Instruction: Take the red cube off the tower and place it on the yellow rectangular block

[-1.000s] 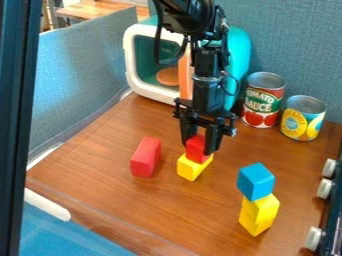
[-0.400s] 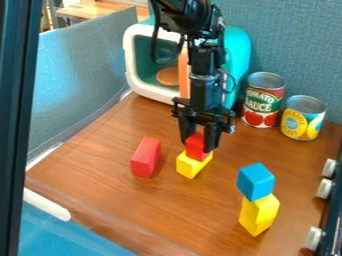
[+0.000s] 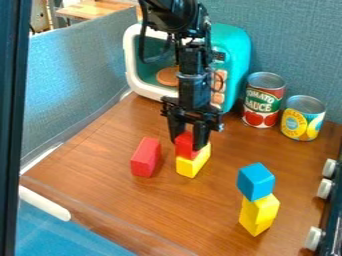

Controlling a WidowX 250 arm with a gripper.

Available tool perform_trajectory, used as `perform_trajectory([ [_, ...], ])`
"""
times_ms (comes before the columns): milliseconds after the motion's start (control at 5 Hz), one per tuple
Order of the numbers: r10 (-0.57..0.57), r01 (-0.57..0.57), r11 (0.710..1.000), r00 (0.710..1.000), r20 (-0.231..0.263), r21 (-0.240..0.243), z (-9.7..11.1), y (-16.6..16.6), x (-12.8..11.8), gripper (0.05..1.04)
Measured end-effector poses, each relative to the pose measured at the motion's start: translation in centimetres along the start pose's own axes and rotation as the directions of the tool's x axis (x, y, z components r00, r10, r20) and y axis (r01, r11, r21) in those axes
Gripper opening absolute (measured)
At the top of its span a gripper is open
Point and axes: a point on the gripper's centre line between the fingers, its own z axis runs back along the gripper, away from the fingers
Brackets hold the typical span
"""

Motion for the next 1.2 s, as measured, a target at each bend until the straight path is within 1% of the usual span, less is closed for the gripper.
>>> perform_trajectory([
  [200, 0.0, 0.0, 1.0, 1.0, -0.004, -0.001, 0.0, 0.0, -0.1, 0.633],
  [400, 0.0, 0.0, 1.0, 1.0, -0.014, -0.007, -0.3, -0.1, -0.3, 0.945],
  [600, -0.019, 0.019, 1.0, 1.0, 0.019, -0.002, 1.2, -1.0, -0.6, 1.007],
  [800, -0.056, 0.051, 0.997, 0.994, 0.095, 0.05, 4.8, -2.5, -1.3, 1.002],
  [1000, -0.091, 0.08, 0.993, 0.987, 0.133, 0.086, 6.8, -3.8, -2.0, 1.001],
  [1200, -0.142, 0.13, 0.985, 0.985, 0.1, 0.116, 6.6, -5.1, -2.4, 1.001],
])
